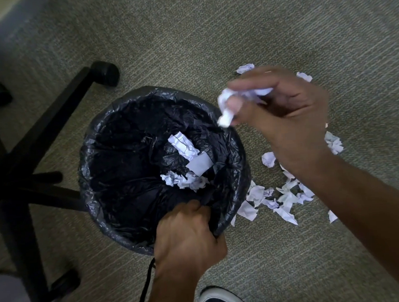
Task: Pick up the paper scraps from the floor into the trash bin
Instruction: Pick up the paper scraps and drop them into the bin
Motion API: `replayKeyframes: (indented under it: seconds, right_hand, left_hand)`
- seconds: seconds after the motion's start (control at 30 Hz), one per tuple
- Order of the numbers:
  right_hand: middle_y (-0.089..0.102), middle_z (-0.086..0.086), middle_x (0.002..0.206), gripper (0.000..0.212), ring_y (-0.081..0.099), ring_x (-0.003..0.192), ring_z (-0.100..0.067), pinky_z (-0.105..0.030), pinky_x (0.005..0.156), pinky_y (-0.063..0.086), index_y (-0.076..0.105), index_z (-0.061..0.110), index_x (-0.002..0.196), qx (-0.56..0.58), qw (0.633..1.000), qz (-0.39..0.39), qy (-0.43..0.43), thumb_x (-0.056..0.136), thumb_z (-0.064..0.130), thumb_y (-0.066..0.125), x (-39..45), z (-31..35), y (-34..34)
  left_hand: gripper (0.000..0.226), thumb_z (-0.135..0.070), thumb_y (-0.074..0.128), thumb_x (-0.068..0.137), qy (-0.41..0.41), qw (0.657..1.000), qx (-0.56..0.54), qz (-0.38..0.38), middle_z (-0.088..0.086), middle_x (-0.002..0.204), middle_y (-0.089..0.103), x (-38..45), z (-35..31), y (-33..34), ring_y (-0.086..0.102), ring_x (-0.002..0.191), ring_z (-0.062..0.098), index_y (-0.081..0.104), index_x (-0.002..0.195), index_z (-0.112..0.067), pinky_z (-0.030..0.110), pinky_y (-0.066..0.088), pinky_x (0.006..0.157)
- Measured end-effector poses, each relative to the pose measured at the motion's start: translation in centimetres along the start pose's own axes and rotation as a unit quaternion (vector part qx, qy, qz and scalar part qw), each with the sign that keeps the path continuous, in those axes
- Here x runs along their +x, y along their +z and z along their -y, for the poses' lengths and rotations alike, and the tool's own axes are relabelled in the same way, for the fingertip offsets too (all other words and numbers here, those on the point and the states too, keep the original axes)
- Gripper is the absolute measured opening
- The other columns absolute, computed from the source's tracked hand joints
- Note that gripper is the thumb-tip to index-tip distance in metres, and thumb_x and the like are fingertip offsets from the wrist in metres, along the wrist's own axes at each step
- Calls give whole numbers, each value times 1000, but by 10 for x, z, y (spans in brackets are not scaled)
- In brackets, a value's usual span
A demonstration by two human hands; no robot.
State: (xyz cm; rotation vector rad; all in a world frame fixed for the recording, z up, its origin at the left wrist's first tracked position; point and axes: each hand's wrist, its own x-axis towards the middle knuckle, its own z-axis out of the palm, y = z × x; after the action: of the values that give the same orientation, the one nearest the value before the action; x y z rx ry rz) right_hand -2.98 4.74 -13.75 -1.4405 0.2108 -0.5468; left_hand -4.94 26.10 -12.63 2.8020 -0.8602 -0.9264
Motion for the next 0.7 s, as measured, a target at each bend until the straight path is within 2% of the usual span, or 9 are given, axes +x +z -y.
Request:
replayKeyframes:
  seconds: [0.1, 0.17, 0.27, 0.37, 0.43, 0.5, 0.57, 0.6, 0.7]
  right_hand:
    - [67, -24, 106, 29, 68, 87, -22, -34, 76, 56, 67, -9, 111, -81, 975, 170, -119, 85, -2, 76, 8, 5, 7]
    - [66, -24, 108, 32, 62, 88, -10, -26, 76, 51, 66, -6, 115, -127, 946, 218, -204, 87, 6, 78, 14, 1, 9]
    - [66, -22, 98, 28, 63, 76, -19, -26, 65, 52, 64, -10, 115, -188, 939, 145, -250, 90, 0, 70, 23, -14, 2]
    - [65, -18, 94, 18, 62, 77, -22, -26, 66, 53, 71, -4, 110, -285, 947, 25, -149, 94, -2, 64, 27, -46, -19]
    - [66, -11, 99, 20, 62, 84, -19, -27, 73, 52, 73, 7, 113, -380, 922, 45, -62, 98, 10, 61, 29, -75, -38]
    - [64, -9, 109, 30, 63, 98, -29, -36, 79, 54, 68, 18, 124, -532, 831, 163, 21, 96, 23, 58, 30, -105, -58]
    - [59, -11, 121, 45, 58, 111, -36, -45, 83, 54, 58, 21, 135, -651, 705, 278, 39, 91, 26, 62, 30, -123, -73]
    - [56, -11, 127, 52, 56, 115, -36, -46, 85, 52, 53, 21, 139, -682, 660, 313, 39, 88, 26, 65, 31, -128, -78]
    - [48, -17, 141, 65, 52, 122, -38, -46, 90, 48, 44, 14, 146, -728, 602, 325, 50, 86, 20, 66, 42, -130, -81]
  left_hand:
    - [25, -43, 47, 61, -4, 1000, 0, 1, -6, 59, 51, 0, -1, 0, 54, 52, 20, 52, 56, -19, 21, 26, 49]
    - [27, -44, 46, 62, -8, 1000, 0, 3, -6, 60, 51, 0, -1, 0, 54, 52, 20, 53, 56, -19, 21, 25, 49]
    - [27, -45, 44, 62, -7, 1000, -3, 6, -7, 60, 50, 0, -1, -1, 53, 52, 19, 52, 56, -19, 21, 25, 49]
    - [27, -44, 44, 61, -6, 1000, -5, 6, -6, 60, 51, 0, -1, 0, 54, 52, 21, 55, 57, -19, 22, 29, 48]
    - [29, -45, 44, 61, -6, 1000, 1, 6, -6, 61, 53, 0, -1, 0, 56, 55, 21, 56, 58, -19, 23, 31, 48]
    - [30, -46, 45, 61, -5, 1000, 2, 2, -5, 62, 54, 0, -1, 1, 57, 56, 22, 57, 58, -19, 23, 32, 49]
    - [29, -46, 45, 61, -4, 1000, 3, 1, -6, 62, 53, 0, -1, 2, 57, 56, 22, 56, 58, -19, 24, 32, 48]
    - [28, -45, 46, 60, -5, 1000, 0, 0, -6, 62, 53, 0, 0, 2, 57, 56, 22, 56, 58, -19, 24, 32, 48]
    - [24, -43, 48, 57, -2, 1000, -6, 2, -6, 62, 51, -1, 0, 4, 56, 56, 22, 55, 58, -20, 23, 32, 47]
